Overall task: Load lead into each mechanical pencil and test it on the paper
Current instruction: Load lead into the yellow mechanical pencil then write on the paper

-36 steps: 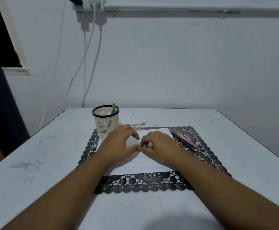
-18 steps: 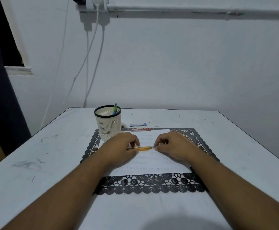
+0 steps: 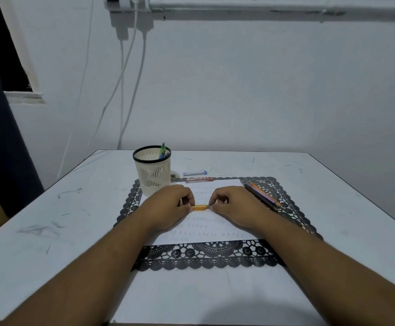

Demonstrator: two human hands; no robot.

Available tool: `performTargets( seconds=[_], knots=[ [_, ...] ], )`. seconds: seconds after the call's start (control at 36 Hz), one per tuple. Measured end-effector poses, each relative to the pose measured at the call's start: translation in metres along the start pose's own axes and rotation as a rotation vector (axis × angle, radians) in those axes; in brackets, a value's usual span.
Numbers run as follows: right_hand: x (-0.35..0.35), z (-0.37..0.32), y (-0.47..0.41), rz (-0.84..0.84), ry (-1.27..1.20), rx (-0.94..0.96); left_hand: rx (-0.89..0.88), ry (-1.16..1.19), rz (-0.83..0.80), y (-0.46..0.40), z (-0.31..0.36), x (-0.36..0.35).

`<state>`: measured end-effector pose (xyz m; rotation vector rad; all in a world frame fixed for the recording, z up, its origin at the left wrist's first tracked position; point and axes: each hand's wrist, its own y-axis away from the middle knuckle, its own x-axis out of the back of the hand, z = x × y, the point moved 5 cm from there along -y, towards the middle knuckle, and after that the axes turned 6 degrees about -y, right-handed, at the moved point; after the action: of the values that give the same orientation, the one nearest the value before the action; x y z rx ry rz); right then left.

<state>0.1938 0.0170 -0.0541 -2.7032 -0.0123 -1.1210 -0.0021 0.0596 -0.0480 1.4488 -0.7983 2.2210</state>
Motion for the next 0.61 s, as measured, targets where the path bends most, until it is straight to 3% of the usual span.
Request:
performTargets(
  seconds=[0.61],
  knots=[
    [0.019, 0.015, -0.001, 0.112, -0.076, -0.09, 0.1, 0.195, 0.046, 0.007, 0.005, 0.01]
  ],
)
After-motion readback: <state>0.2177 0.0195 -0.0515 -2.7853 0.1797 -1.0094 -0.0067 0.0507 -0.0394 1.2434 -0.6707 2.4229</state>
